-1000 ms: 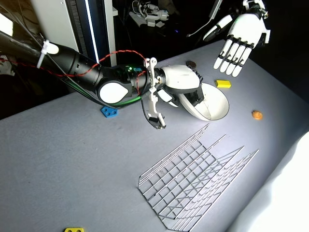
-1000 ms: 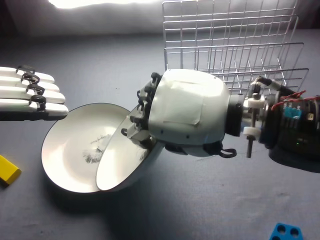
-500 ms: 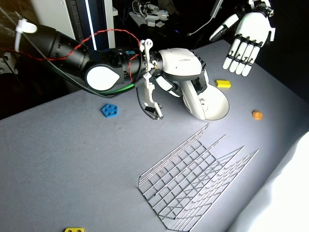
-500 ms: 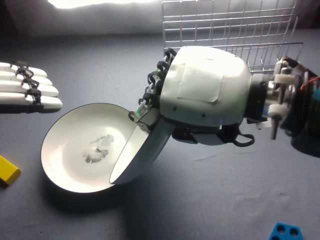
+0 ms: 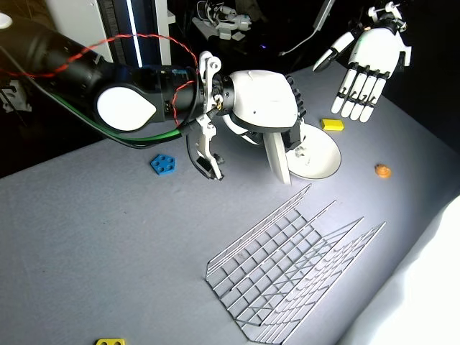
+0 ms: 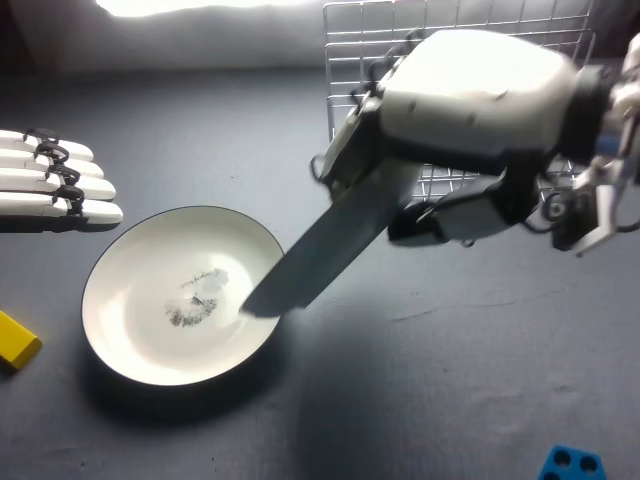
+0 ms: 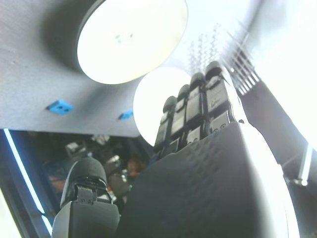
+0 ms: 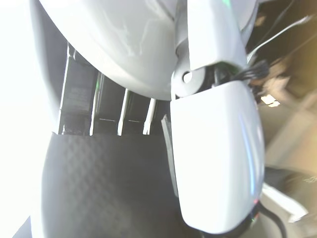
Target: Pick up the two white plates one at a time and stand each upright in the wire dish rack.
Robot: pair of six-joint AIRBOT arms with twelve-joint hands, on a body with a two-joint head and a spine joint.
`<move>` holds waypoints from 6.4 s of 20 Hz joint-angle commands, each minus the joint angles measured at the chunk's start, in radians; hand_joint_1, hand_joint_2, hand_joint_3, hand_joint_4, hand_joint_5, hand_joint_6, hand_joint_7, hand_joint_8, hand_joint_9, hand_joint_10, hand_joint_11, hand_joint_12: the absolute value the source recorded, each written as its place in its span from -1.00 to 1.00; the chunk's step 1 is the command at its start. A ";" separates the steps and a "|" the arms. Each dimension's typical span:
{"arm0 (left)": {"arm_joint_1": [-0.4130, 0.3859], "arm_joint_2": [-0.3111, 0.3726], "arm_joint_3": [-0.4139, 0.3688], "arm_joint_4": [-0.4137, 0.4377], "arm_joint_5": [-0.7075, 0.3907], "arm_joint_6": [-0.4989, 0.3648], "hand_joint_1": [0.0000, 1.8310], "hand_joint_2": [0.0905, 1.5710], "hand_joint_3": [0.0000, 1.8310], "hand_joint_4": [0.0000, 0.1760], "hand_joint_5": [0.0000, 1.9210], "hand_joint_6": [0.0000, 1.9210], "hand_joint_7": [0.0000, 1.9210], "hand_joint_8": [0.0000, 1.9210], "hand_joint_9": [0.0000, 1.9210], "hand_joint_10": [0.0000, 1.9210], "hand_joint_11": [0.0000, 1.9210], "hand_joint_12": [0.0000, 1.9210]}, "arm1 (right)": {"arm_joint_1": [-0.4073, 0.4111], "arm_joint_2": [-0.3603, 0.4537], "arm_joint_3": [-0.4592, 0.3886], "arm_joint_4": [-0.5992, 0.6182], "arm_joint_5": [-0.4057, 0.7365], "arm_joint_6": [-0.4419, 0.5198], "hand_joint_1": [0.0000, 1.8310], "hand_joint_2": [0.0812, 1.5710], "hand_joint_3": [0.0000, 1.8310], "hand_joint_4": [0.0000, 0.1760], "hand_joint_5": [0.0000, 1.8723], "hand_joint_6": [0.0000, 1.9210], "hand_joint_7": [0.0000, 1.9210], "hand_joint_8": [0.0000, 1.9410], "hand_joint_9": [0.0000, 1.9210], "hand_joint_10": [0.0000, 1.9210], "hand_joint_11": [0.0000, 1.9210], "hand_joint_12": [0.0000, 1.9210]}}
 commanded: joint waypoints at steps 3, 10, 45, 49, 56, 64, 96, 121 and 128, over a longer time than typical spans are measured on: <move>-0.006 0.011 0.011 -0.073 -0.047 0.003 -1.00 0.42 -1.00 -1.00 -1.00 -1.00 -1.00 -1.00 -1.00 -1.00 -1.00 -1.00 | 0.051 0.047 -0.017 -0.015 0.107 0.129 0.54 0.27 -1.00 -1.00 0.13 -0.14 0.27 -0.42 0.18 -0.21 0.02 -0.09; -0.005 -0.014 0.055 -0.113 -0.089 -0.009 -1.00 0.40 -1.00 -1.00 -1.00 -1.00 -1.00 -1.00 -1.00 -1.00 -1.00 -1.00 | 0.202 0.131 -0.009 -0.026 -0.061 0.463 0.62 0.30 -1.00 -1.00 0.01 0.04 0.11 -0.20 0.16 -0.29 0.04 0.26; -0.078 -0.091 -0.024 0.024 0.062 -0.007 -1.00 0.36 -1.00 -1.00 -1.00 -1.00 -1.00 -1.00 -1.00 -1.00 -1.00 -1.00 | 0.319 0.090 0.252 0.128 -0.229 0.665 0.64 0.30 -1.00 -1.00 0.11 -0.17 0.20 -0.38 0.13 -0.20 -0.09 0.52; -0.071 -0.103 -0.025 0.025 0.052 0.014 -1.00 0.36 -1.00 -1.00 -1.00 -1.00 -1.00 -1.00 -1.00 -1.00 -1.00 -1.00 | 0.304 0.078 0.280 0.163 -0.237 0.665 0.54 0.31 -1.00 -1.00 0.08 -0.07 0.18 -0.27 0.08 -0.04 -0.13 0.25; -0.069 -0.122 -0.043 0.025 0.080 0.043 -1.00 0.37 -1.00 -1.00 -1.00 -1.00 -1.00 -1.00 -1.00 -1.00 -1.00 -1.00 | 0.263 0.069 0.307 0.290 -0.253 0.626 0.64 0.31 -1.00 -1.00 0.08 -0.11 0.16 -0.31 0.11 -0.17 -0.11 0.54; -0.066 -0.139 -0.025 0.061 0.144 0.012 -1.00 0.37 -1.00 -1.00 -1.00 -1.00 -1.00 -1.00 -1.00 -1.00 -1.00 -1.00 | 0.236 0.035 0.363 0.295 -0.247 0.627 0.64 0.32 -1.00 -1.00 0.05 -0.07 0.16 -0.29 0.09 -0.15 -0.10 0.53; -0.025 -0.170 0.017 0.148 0.230 -0.026 -1.00 0.37 -1.00 -1.00 -1.00 -1.00 -1.00 -1.00 -1.00 -1.00 -1.00 -1.00 | 0.093 -0.079 0.532 0.345 -0.212 0.648 0.53 0.29 -1.00 -1.00 0.13 -0.15 0.19 -0.26 0.13 -0.09 -0.06 0.03; -0.004 -0.182 0.061 0.150 0.254 -0.033 -1.00 0.37 -1.00 -1.00 -1.00 -1.00 -1.00 -1.00 -1.00 -1.00 -1.00 -1.00 | 0.097 -0.090 0.549 0.345 -0.186 0.642 0.14 0.30 -1.00 -1.00 -0.34 -0.99 -0.25 -1.00 -0.30 -0.92 -0.80 0.30; 0.008 -0.185 0.064 0.155 0.262 -0.033 -1.00 0.35 -1.00 -1.00 -1.00 -1.00 -1.00 -1.00 -1.00 -1.00 -1.00 -1.00 | 0.136 -0.081 0.547 0.345 -0.160 0.639 -0.25 0.28 -1.00 -1.00 -1.00 -1.00 -0.99 -1.00 -1.00 -1.00 -1.00 -0.77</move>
